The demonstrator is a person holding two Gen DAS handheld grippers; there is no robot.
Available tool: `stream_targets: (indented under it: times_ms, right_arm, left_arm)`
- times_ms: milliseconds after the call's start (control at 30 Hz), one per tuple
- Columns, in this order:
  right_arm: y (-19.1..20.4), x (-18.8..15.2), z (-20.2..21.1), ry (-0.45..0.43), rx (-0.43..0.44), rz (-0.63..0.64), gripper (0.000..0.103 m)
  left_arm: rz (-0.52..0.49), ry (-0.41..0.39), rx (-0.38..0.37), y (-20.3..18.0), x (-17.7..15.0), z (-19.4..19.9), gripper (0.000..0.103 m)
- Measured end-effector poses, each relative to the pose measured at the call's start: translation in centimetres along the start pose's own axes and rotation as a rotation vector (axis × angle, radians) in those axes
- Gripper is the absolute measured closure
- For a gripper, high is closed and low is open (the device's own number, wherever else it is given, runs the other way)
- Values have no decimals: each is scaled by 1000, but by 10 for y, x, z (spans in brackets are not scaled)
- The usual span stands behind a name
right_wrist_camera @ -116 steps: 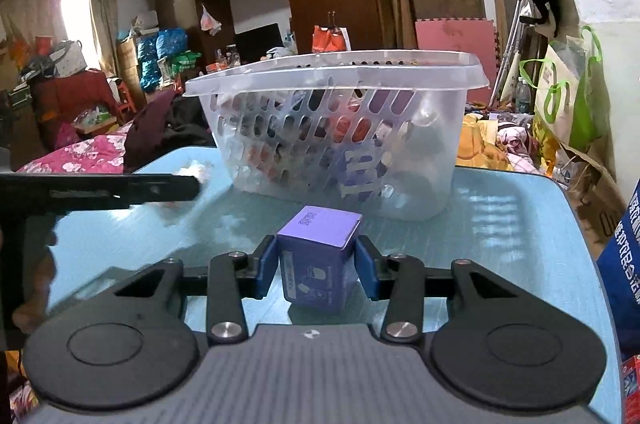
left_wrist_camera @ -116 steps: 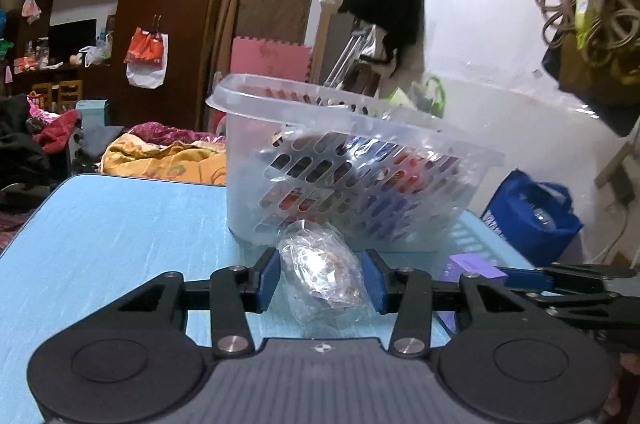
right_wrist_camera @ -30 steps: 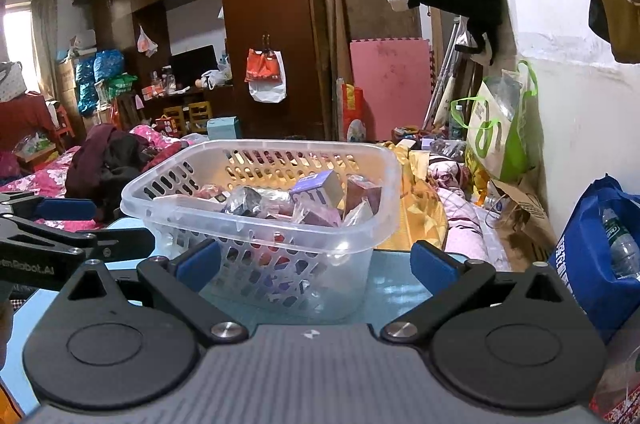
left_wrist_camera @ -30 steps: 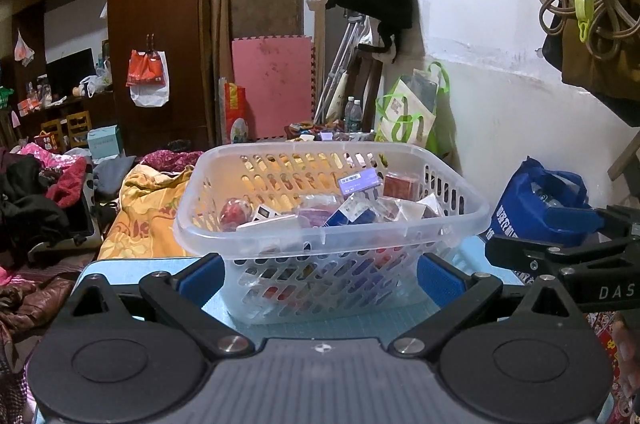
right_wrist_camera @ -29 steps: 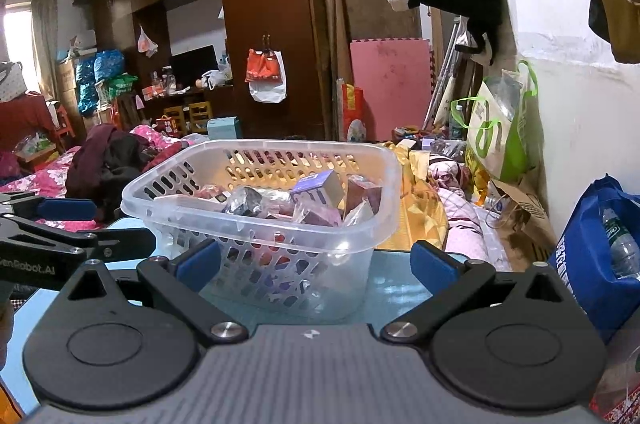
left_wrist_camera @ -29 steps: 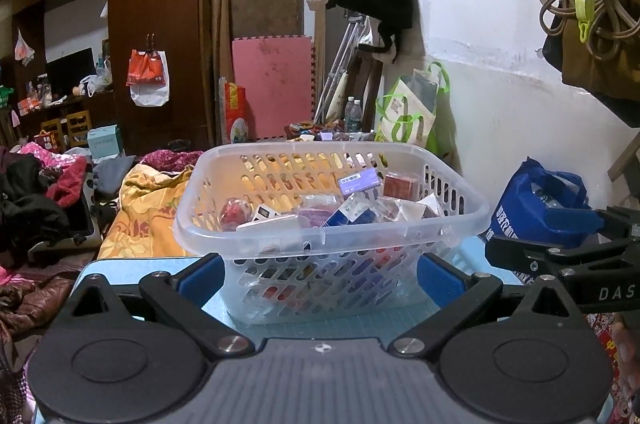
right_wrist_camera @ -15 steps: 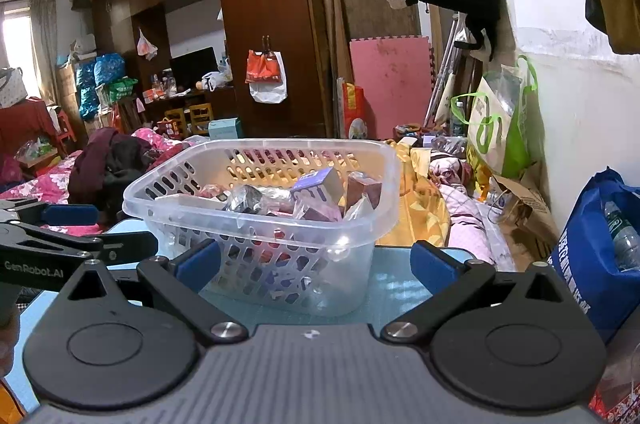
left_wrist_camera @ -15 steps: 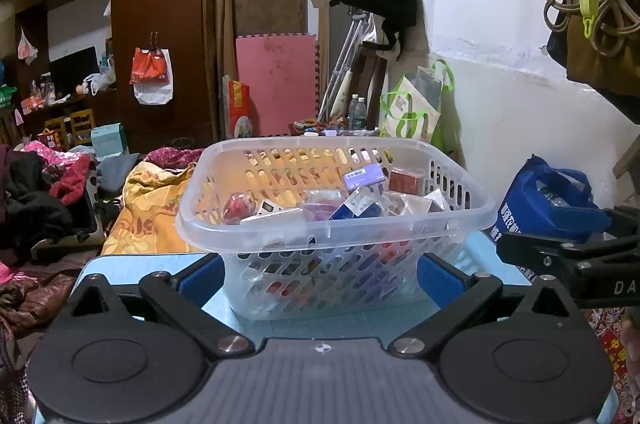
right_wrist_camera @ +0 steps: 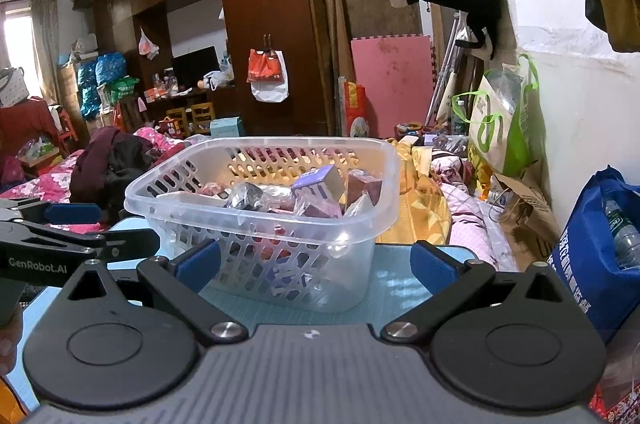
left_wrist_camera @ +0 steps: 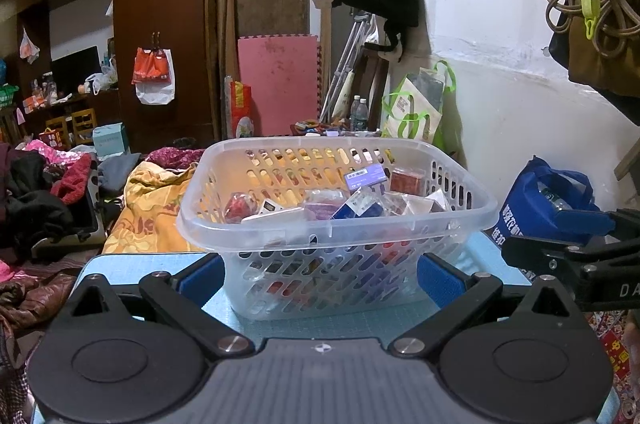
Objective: Organize objects
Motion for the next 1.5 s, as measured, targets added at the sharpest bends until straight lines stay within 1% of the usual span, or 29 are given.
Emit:
stream_targets:
  times_ms: [800,1500]
  right_arm:
    - [0,-3,-2,7,8,-11,0]
    - [-1,-4,-1,3,8,-11,0]
  left_arm:
    - [10,4,3,4,-3,-2,0]
    - [11,3,-13,2,-5,-4,0]
Point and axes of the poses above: each gripper's, at about its wrist camera, not at the fingertips, and z roughly against the way its jaws point, y to its left, x to its top, the point moved 5 cm from there along -z, roughly the way its jaws point, and after that the axes turned 15 degrees about -x, right-handed, at the moved point
